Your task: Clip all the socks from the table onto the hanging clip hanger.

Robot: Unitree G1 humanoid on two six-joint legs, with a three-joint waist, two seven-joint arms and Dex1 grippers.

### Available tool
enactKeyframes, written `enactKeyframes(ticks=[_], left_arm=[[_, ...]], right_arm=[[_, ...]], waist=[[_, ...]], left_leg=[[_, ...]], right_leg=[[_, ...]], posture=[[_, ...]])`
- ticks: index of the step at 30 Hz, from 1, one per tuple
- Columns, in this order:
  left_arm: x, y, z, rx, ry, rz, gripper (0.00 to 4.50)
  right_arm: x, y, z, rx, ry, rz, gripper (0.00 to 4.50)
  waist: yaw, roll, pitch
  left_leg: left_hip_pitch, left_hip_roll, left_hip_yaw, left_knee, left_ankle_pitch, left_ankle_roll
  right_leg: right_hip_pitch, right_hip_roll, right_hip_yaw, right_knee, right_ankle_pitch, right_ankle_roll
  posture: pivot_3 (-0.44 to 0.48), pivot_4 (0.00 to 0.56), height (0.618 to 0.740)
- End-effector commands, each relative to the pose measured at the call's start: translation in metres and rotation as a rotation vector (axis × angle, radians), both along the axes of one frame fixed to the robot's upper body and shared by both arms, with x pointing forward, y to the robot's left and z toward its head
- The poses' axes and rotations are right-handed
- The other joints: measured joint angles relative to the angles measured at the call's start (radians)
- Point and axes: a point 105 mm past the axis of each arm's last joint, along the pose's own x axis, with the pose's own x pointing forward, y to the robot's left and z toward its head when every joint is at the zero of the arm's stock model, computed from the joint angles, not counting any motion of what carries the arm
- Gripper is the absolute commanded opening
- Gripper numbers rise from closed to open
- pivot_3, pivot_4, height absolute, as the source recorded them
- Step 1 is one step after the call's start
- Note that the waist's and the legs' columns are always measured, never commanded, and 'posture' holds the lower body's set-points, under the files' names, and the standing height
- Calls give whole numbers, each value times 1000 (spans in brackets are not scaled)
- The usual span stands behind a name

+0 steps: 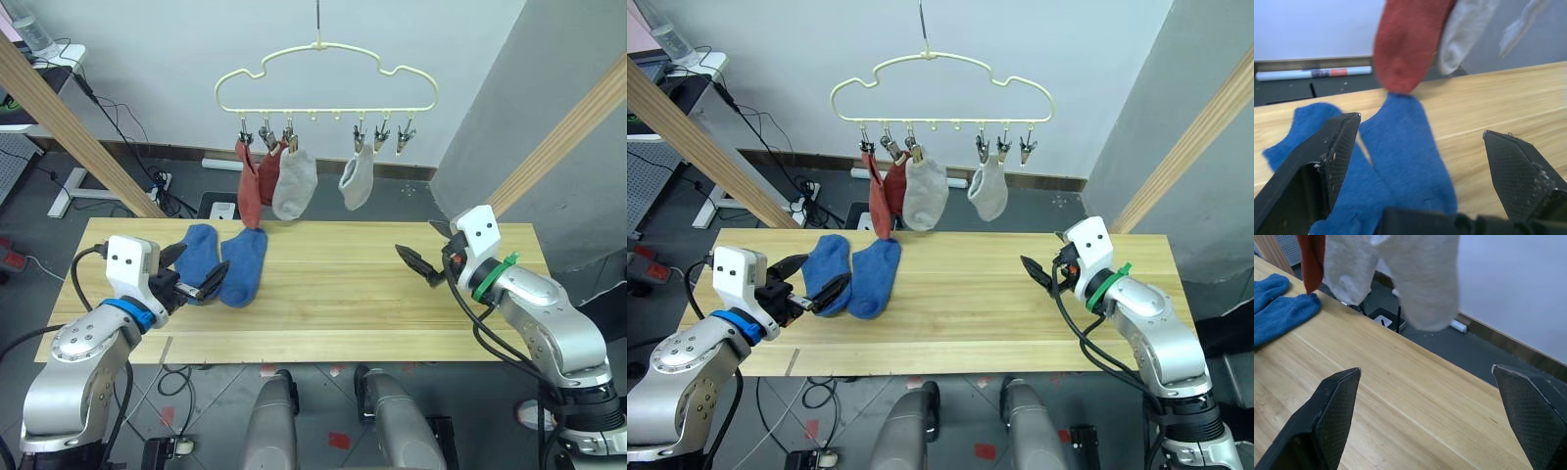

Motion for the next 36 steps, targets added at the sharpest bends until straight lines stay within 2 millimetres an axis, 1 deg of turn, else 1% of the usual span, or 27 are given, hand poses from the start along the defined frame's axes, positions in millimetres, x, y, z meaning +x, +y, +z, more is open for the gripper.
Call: enactKeyframes(ticks=[1,5,9,18,22,24,27,33,36], left_arm=[[1,-3,3,31,-22,12,4478],[4,-2,4,44,-36,38,4478],[3,-5,3,29,-38,13,4478],[1,-3,0,43,-39,24,4478],[0,-8,-2,28,-17,-20,4478],[-1,-12,0,21,-32,-50,4478],[-2,-11,2,28,-48,-54,4478],[0,-5,-2,39,-55,2,4478],[0,-6,-6,59,-54,5,4478]], right_arm=[[-3,-1,14,5,-60,-12,4500],[-3,-2,14,8,-66,-32,4500],[-4,-2,12,11,-54,-37,4500],[-3,-1,12,7,-51,-39,4500],[-2,1,14,12,-56,-35,4500],[-2,2,16,16,-60,-32,4500],[-2,3,17,17,-62,-29,4500],[0,3,18,36,-44,-45,4500],[0,6,16,27,-36,-45,4500]], waist=[[0,0,0],[0,0,0],[0,0,0],[0,0,0],[0,0,0],[0,0,0],[0,0,0],[0,0,0],[0,0,0]], left_leg=[[0,0,0,0,0,0],[0,0,0,1,0,0],[0,0,0,1,0,0],[0,0,0,4,0,0],[0,0,0,5,0,0],[0,0,0,5,0,0],[0,0,0,5,0,0],[0,0,0,6,0,0],[0,0,-1,6,0,0]], right_leg=[[0,0,0,0,0,0],[0,0,0,0,0,0],[0,0,0,1,0,0],[0,0,0,3,0,0],[0,0,0,4,0,0],[0,0,0,4,0,0],[1,0,0,4,0,0],[1,0,0,4,0,0],[1,0,0,4,0,0]], posture=[[59,327,740],[53,327,740],[51,328,740],[55,324,740],[56,324,740],[57,325,740],[57,323,740],[56,323,740],[55,321,740]])
